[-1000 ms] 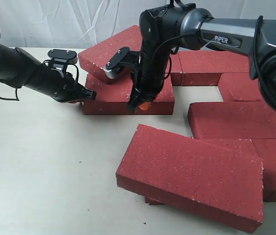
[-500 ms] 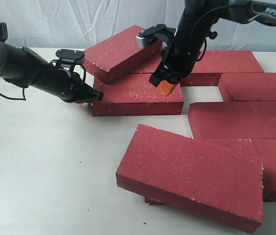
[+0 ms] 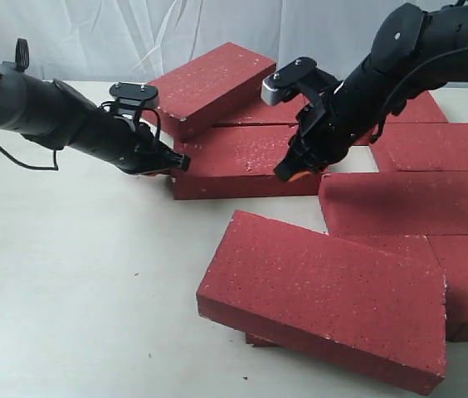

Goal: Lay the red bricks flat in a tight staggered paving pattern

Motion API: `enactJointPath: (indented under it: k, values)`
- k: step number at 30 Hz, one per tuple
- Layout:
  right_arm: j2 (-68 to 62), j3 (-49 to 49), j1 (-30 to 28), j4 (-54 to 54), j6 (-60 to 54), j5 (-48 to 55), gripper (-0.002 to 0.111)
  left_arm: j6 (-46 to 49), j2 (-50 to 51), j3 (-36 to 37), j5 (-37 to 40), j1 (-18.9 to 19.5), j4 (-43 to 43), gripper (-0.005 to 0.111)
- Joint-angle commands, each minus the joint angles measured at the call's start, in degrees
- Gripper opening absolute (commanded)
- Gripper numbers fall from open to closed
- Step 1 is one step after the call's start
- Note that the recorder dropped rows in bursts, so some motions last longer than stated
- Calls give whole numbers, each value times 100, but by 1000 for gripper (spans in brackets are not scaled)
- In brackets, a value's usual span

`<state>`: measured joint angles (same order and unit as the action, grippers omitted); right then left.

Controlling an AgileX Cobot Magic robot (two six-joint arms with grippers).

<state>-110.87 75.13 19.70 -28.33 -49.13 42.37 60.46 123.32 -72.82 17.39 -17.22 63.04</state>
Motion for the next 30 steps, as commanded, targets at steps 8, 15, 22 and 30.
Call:
enactJointPath:
  k: [8,15,22,30]
  values:
    - [-293,-3,-23,85,-369,-101,-1,13,33,-27,-293,-115,-165,0]
    - [-366,-5,-23,85,-369,-339,-1,2,-4,-27,-104,22,-501,0]
    - [-646,-5,-23,-93,-369,-1280,-1,-31,-128,-27,460,287,-558,0]
    - [-677,-5,-23,-503,-369,-1570,-1,-31,-128,-27,388,274,-444,0]
